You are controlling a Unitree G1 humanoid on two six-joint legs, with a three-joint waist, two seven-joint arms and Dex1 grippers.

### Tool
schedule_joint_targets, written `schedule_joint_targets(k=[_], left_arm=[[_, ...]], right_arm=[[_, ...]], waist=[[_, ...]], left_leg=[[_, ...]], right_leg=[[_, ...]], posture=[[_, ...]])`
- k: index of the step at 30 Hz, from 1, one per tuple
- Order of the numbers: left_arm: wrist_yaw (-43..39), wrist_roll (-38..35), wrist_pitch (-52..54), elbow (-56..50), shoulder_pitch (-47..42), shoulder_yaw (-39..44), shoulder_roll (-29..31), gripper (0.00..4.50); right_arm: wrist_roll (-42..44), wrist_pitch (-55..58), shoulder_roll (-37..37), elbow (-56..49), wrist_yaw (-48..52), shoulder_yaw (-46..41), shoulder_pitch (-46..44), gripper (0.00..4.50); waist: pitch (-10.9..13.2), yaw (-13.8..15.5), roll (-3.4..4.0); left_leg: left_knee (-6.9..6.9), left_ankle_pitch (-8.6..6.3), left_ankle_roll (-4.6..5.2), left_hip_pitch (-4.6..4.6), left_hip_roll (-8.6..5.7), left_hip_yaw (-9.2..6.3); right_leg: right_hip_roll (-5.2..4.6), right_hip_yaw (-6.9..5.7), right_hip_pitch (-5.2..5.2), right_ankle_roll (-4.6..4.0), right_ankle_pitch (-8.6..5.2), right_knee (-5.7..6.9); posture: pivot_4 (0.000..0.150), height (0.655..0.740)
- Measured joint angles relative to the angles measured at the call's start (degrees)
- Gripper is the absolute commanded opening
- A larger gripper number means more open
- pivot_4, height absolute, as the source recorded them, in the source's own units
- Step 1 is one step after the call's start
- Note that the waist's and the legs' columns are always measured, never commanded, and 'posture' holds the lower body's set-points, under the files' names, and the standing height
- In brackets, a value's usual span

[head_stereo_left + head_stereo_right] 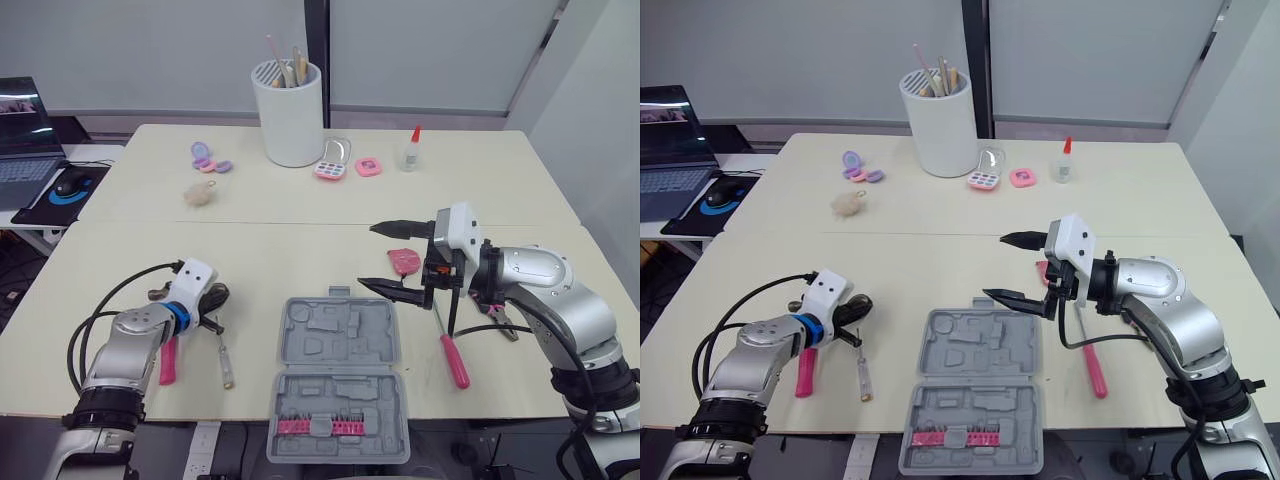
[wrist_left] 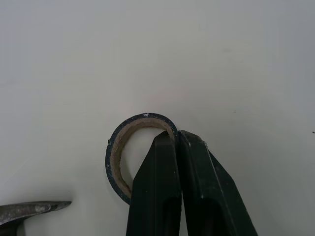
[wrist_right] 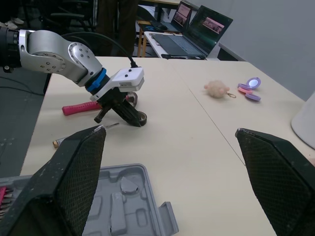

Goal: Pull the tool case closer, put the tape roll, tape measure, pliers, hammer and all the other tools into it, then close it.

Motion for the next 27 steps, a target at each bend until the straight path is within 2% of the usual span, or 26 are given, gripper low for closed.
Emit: schedule_joint_targets(k=[4,8,13,18,23,27], left_arm=[[-2.28,-1.03,1.17,-2.63,0.95,0.1,2.01,0.01],[-8.46,-4.92,5.08,-10.9,0.19,1.03,6.9,0.01],[-17.57,-11.67,11.04,-20.13,-4.01,0.35,10.17,0.01],[-22.18,-14.06,14.01,-23.16,-8.38,-4.82,9.56,0.01],[-22.95,-12.03,13.5,-22.74,-9.51,-12.04,7.05,0.01],[-22.24,-10.09,13.24,-22.02,-9.63,-14.52,5.64,0.01]], right_arm=[[-0.02,0.06,-0.09,-0.12,-0.47,0.0,0.36,4.5],[-0.74,0.16,-1.21,-1.43,-1.07,0.08,2.41,4.5],[-7.32,-2.54,-3.29,-1.92,-1.37,3.58,6.54,4.5],[-12.02,-4.6,-3.32,-1.9,-2.32,6.8,8.92,4.5],[-12.52,-3.59,-1.39,-3.61,-4.82,7.5,9.56,4.5],[-12.54,-2.53,-1.17,-5.39,-6.02,7.58,10.84,4.5]], waist=[[0.01,0.04,-0.01],[0.01,0.23,-0.02],[0.02,0.31,-0.02],[0.03,0.02,0.0],[0.03,-0.02,0.0],[0.03,0.12,0.0]], left_leg=[[0.0,0.0,0.0,-0.03,0.01,-0.02],[-0.01,0.0,0.0,-0.06,-0.01,-0.04],[0.01,0.0,0.0,-0.05,-0.06,-0.01],[0.0,0.0,-0.01,-0.05,0.0,-0.03],[-0.01,0.0,-0.01,-0.08,0.06,-0.11],[0.01,0.01,-0.01,-0.08,0.03,-0.11]], right_leg=[[0.0,-0.02,-0.01,0.0,0.0,-0.01],[0.0,-0.02,-0.01,0.0,0.0,-0.03],[-0.01,0.02,0.01,0.01,0.0,-0.05],[0.16,0.08,-0.01,0.01,-0.01,-0.04],[0.27,0.09,-0.03,0.0,-0.01,-0.04],[0.26,0.1,0.0,0.01,-0.01,-0.05]], posture=[[0.15,0.74],[0.15,0.74],[0.15,0.74],[0.15,0.74],[0.15,0.74],[0.15,0.74]])
